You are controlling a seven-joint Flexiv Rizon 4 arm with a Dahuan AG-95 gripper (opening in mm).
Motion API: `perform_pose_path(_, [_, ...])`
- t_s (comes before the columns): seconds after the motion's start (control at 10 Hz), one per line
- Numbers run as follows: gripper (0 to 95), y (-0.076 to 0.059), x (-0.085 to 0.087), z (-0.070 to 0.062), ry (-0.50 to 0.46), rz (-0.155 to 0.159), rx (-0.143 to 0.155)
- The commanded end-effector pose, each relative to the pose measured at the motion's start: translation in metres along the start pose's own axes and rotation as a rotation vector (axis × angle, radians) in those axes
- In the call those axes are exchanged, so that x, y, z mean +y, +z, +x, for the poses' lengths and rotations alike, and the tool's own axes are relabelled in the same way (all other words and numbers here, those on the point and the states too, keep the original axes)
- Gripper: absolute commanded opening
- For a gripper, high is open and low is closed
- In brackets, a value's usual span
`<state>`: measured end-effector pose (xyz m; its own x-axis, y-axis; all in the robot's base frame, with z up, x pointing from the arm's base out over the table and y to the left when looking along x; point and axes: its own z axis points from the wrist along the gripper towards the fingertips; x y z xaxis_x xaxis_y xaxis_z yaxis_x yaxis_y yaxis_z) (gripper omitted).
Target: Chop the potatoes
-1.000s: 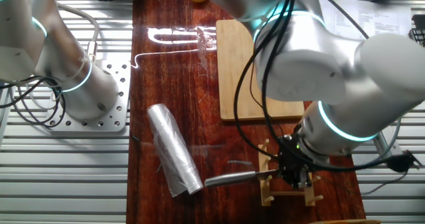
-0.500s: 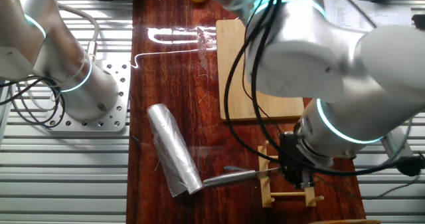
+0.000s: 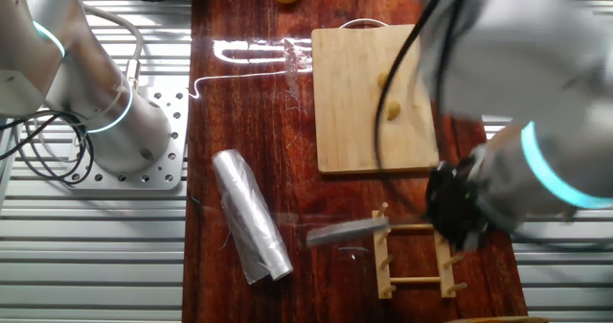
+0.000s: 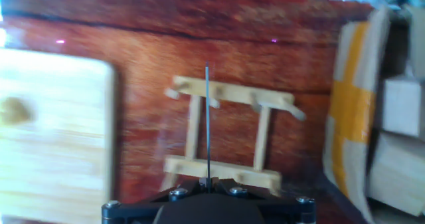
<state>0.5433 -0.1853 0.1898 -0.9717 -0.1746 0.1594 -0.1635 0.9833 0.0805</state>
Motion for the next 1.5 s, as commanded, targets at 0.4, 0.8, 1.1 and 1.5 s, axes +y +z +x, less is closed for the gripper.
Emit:
perform_pose_path(0.4, [0.0,0.0,0.001,0.0,0.001,0.0,0.011])
perform_pose_path(0.8, [0.0,0.0,0.001,0.0,-0.031,-0.005,0.021])
perform_pose_path(1.1, [0.0,0.012,0.063,-0.001,0.062,0.006,0.01])
perform_pose_path(1.5, [0.0,0.019,0.087,0.001,0.062,0.005,0.014])
